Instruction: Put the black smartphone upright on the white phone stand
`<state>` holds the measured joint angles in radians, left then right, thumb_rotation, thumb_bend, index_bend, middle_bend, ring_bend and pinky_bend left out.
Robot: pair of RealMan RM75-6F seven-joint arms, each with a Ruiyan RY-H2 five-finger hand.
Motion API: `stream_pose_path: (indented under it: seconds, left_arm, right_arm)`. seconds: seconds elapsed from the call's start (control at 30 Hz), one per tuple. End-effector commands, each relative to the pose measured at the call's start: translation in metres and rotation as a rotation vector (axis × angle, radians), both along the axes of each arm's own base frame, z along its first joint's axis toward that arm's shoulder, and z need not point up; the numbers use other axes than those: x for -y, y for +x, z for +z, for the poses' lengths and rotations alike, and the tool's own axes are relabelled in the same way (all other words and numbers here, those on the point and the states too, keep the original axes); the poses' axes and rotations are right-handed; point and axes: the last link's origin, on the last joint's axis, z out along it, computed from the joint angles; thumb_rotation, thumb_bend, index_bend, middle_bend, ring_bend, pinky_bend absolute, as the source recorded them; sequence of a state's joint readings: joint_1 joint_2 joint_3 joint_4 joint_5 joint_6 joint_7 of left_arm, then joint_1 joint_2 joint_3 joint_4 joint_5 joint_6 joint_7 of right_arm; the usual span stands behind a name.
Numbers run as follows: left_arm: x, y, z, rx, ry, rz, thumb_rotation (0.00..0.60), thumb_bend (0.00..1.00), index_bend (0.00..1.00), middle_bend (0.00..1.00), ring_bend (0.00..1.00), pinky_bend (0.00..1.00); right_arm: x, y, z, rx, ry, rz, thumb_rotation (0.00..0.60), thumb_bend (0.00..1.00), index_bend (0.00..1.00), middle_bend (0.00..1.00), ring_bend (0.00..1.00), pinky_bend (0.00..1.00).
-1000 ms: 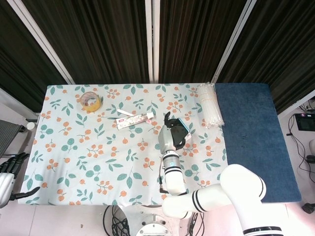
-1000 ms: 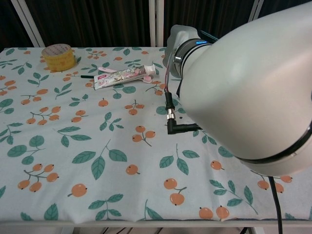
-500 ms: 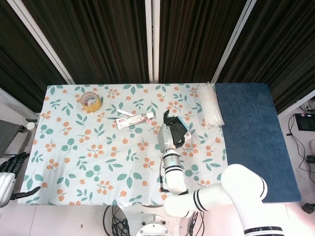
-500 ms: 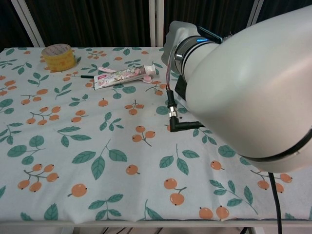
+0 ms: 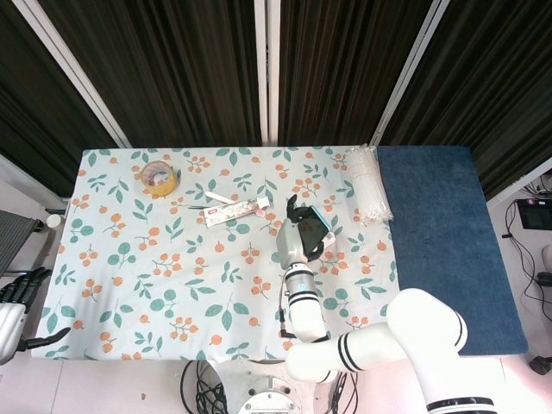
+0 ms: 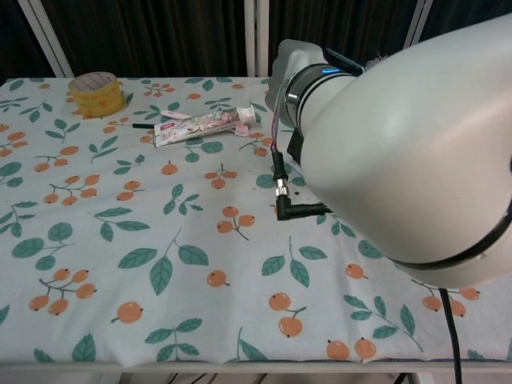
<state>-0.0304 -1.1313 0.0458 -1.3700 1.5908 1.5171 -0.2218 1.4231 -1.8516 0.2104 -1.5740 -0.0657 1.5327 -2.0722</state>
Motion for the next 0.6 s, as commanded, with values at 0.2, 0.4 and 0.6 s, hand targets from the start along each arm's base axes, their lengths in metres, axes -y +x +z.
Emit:
stream_pose_path:
  seconds: [0.2,0.4,0.6]
  left_arm:
    - [0.0002,-0.0007,-0.0003,0.0,-0.002,0.003,0.435,0.06,0.08,0.07,0.1,0.2]
    - [-0.0001,-0.0012,-0.0008,-0.001,-0.004,0.006,0.438,0.06,0.08,0.07,0.1,0.2]
    - [0.0005,-0.0015,-0.0009,-0.002,-0.005,0.008,0.439,0.06,0.08,0.07,0.1,0.2]
  right_arm:
    - [-0.0012,-0.0022,0.0013,-0.022,-0.006,-0.046,0.6,0.35,0.23,0.21,0.18,0.08]
    - [-0.0001,-0.0032,0.0018,-0.005,0.002,-0.05,0.6,0.27,0.0,0.01,0.0,0.0]
    - [0.0002,-0.0021,0.0027,0.009,0.014,-0.023,0.6,0.2,0.0,0.0,0.0,0.0]
